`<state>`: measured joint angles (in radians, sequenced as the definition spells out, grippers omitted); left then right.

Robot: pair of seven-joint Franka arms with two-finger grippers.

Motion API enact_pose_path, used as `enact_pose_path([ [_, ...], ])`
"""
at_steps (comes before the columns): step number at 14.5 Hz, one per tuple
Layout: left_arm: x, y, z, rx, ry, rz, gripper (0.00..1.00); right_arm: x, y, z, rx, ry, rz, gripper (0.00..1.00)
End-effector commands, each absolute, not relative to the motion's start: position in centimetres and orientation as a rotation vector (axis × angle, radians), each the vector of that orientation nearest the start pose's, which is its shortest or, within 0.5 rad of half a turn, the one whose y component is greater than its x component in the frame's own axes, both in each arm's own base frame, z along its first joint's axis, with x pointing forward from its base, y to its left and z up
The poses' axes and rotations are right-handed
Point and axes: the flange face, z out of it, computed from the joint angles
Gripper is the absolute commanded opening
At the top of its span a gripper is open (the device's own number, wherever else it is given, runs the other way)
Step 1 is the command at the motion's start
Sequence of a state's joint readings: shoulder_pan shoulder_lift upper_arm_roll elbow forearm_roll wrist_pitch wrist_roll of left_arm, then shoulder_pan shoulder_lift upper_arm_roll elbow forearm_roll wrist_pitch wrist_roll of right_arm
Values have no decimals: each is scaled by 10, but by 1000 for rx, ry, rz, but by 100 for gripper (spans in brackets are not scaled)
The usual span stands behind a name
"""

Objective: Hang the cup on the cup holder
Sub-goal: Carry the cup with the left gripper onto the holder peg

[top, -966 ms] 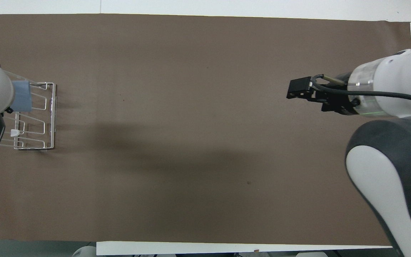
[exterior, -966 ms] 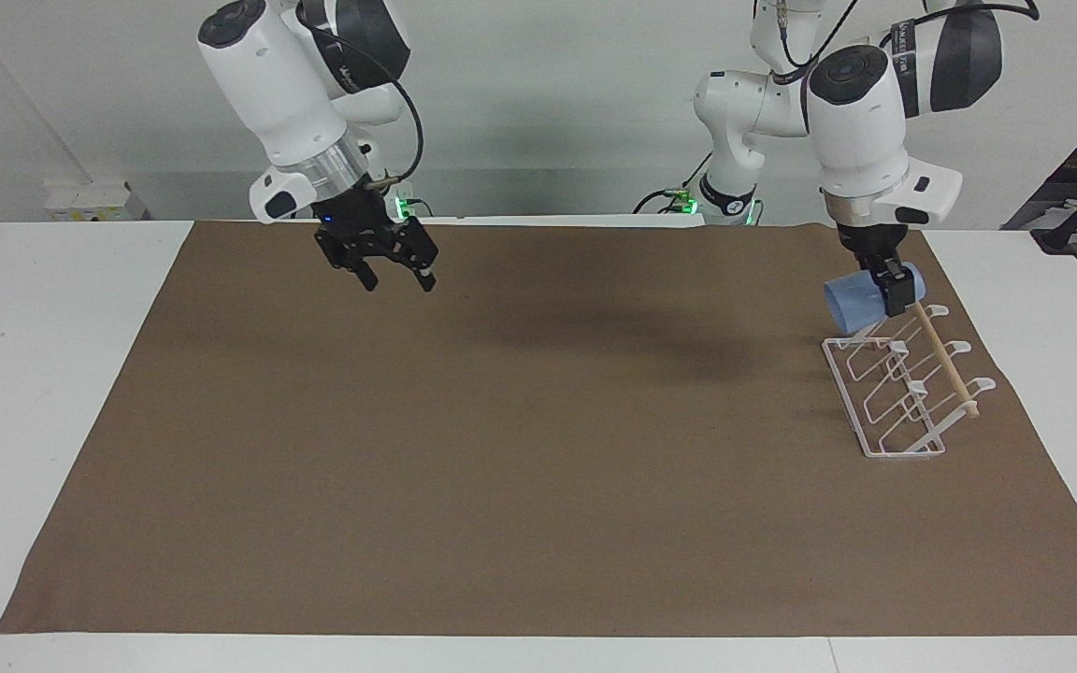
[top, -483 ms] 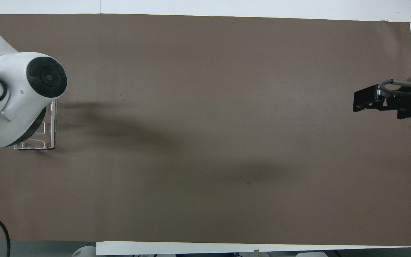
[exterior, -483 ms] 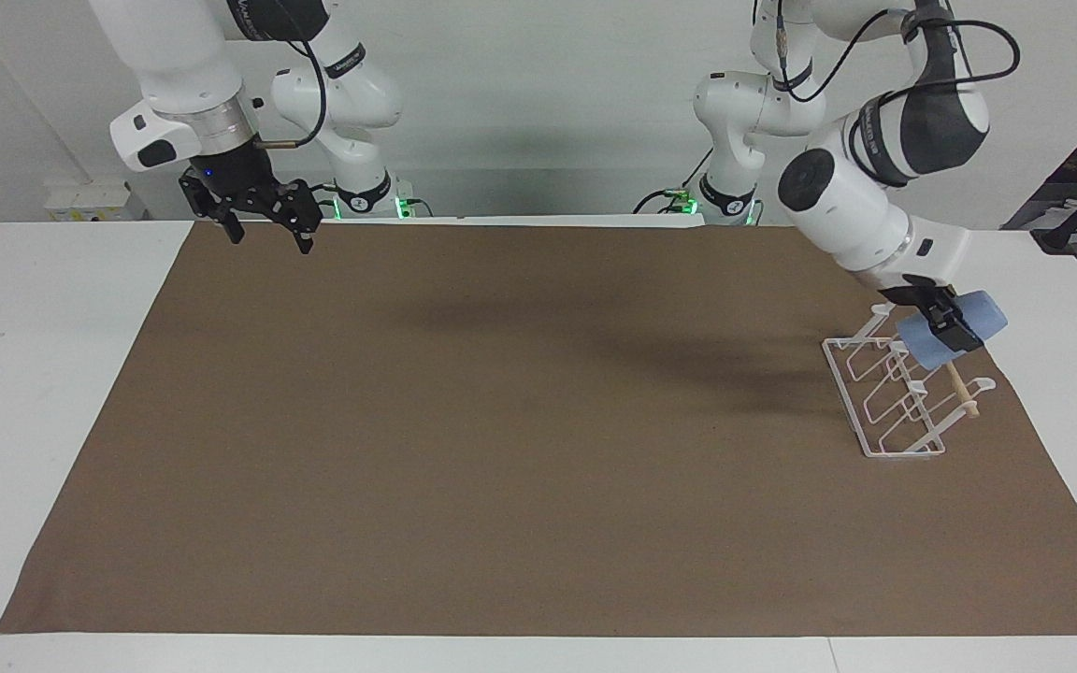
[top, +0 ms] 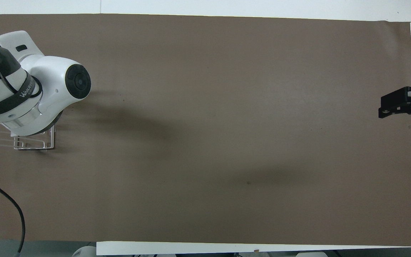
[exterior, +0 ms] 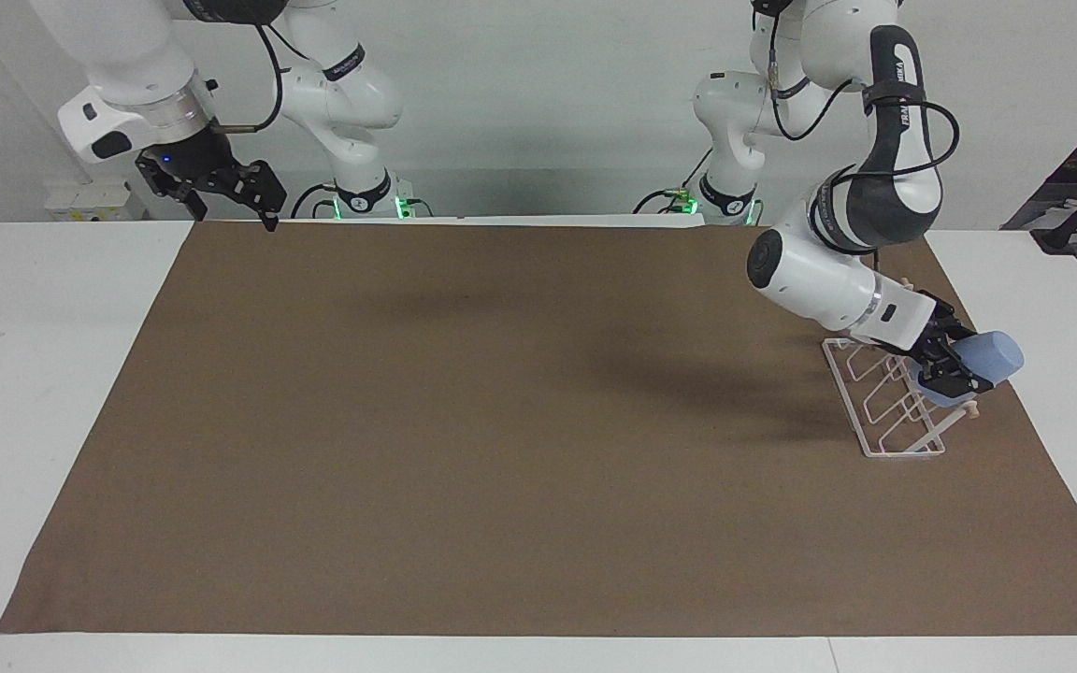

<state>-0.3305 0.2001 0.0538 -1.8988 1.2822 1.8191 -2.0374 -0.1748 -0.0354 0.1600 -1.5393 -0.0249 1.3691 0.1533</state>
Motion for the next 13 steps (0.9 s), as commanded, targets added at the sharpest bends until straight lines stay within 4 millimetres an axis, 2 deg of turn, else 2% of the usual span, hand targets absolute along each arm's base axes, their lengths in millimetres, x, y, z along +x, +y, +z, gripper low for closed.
enact_pose_path([
  [1, 599, -89, 420, -1763, -1181, -1212, 37, 525, -8, 641, -3158, 241, 243, 99],
  [4, 596, -88, 408, -1765, -1170, -1190, 37, 524, -11, 641, -3168, 240, 248, 99],
  [6, 597, -91, 396, -1775, -1152, -1175, 38, 523, -26, 642, -3163, 240, 255, 99],
  [11, 593, -98, 380, -1790, -1154, -1157, 39, 531, -26, 628, -3162, 230, 300, 99],
  [13, 593, -100, 376, -1804, -1149, -1157, 41, 527, -24, 636, -3170, 222, 274, 99],
])
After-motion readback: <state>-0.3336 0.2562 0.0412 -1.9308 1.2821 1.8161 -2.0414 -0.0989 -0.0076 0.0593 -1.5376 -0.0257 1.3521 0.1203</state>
